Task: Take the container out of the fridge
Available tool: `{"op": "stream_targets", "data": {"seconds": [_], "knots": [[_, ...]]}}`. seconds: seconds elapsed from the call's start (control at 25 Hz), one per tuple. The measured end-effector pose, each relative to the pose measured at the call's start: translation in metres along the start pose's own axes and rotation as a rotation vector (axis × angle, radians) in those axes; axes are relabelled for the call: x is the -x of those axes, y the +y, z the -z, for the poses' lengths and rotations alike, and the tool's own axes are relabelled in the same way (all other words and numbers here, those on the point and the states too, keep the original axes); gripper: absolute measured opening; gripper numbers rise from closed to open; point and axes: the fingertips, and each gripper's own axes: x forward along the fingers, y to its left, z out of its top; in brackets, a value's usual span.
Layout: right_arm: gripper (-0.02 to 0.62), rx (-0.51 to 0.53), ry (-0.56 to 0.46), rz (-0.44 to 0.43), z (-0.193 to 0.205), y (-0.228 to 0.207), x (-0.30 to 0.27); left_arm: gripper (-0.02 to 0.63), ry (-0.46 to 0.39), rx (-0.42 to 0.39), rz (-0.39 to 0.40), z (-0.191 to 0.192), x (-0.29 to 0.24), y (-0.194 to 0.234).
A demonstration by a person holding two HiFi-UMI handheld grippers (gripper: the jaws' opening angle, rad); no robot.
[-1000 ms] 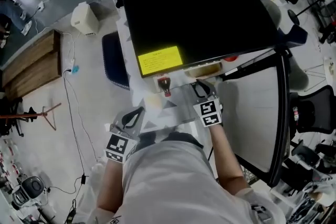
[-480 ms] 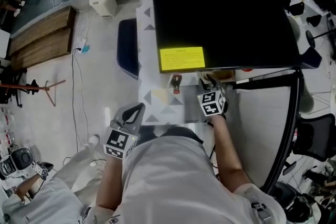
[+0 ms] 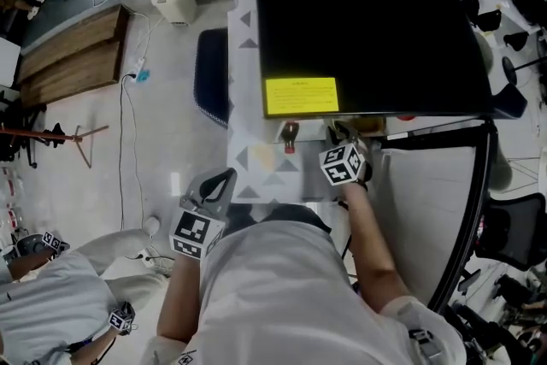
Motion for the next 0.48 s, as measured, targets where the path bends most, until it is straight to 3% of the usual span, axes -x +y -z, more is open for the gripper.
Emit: {"op": "stream_targets", "data": {"seconds": [0.08, 0.48], "knots": [[0.046, -0.007, -0.002, -0.004, 0.0, -0.001, 0.002, 0.009, -0.004, -0.001, 0.002, 0.0, 0.001, 0.001], [0.029, -0.144, -0.082, -0.068, -0.02, 0.015, 0.038, 0.009, -0.02, -0.03, 0.068, -0.007, -0.005, -0.003]]}}
